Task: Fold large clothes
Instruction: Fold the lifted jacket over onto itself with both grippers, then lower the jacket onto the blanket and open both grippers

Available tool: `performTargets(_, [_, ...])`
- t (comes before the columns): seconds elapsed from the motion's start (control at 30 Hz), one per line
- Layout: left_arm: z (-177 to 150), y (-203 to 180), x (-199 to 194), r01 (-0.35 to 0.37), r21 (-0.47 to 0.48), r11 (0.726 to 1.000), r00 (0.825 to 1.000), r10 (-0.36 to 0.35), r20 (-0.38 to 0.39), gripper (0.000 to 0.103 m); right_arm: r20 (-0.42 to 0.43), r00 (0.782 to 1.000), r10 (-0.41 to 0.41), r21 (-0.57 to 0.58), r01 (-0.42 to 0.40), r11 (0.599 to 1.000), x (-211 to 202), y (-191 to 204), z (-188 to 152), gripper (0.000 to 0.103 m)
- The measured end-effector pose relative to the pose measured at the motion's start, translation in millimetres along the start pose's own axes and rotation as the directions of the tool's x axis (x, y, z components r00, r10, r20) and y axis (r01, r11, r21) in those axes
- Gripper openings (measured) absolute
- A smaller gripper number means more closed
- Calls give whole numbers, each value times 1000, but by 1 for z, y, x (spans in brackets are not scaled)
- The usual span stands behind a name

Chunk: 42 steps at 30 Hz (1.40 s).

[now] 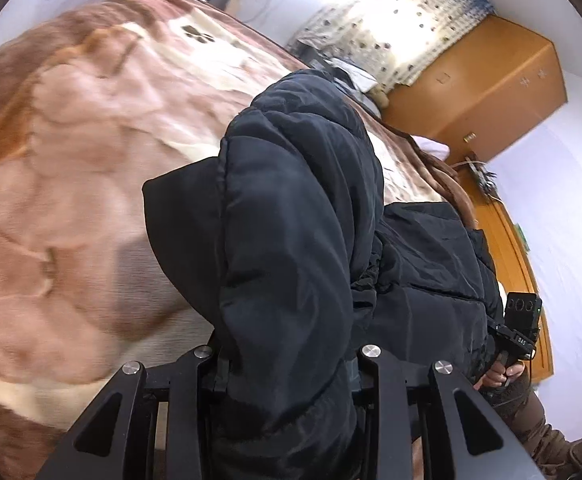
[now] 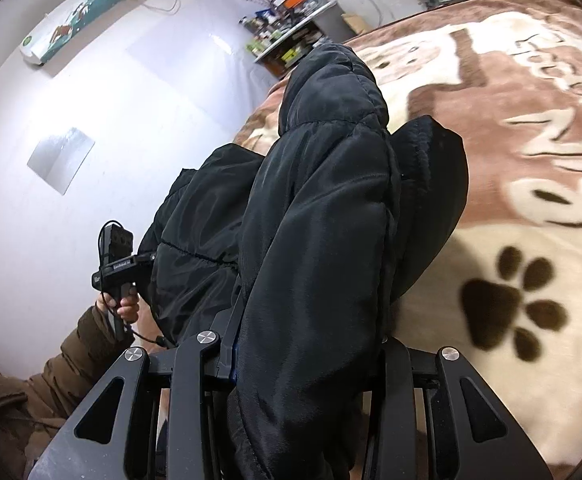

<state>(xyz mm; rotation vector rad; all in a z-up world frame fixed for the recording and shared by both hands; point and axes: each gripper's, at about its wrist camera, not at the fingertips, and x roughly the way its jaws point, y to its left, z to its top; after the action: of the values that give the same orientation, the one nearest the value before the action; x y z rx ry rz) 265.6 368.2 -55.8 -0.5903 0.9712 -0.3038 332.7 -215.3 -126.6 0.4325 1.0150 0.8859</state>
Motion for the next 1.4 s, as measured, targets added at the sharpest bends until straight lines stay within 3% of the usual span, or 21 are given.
performTargets(0.27, [-7, 48, 0, -41, -21, 999, 999, 41, 3, 34, -46, 999, -12, -24, 11, 1000, 56, 4, -3, 36])
performTargets(0.5, [-19, 71, 13, -41, -47, 998, 999, 40, -21, 36, -108, 990, -93, -24, 91, 996, 66, -17, -16, 36])
performTargets(0.87, [-24, 79, 24, -60, -64, 996, 997, 57, -51, 42, -120, 987, -109, 31, 113, 993, 69, -31, -38, 37])
performTargets(1.07, [-25, 82, 26, -68, -78, 995, 996, 64, -59, 48, -127, 984, -123, 40, 129, 991, 67, -29, -37, 40])
performTargets(1.33, [-28, 88, 23, -99, -90, 991, 994, 94, -64, 66, -145, 976, -161, 30, 167, 985, 69, -28, -37, 50])
performTargets(1.4, [-29, 89, 21, -103, -106, 989, 994, 97, -59, 66, -143, 974, -175, 28, 181, 983, 69, -28, -37, 56])
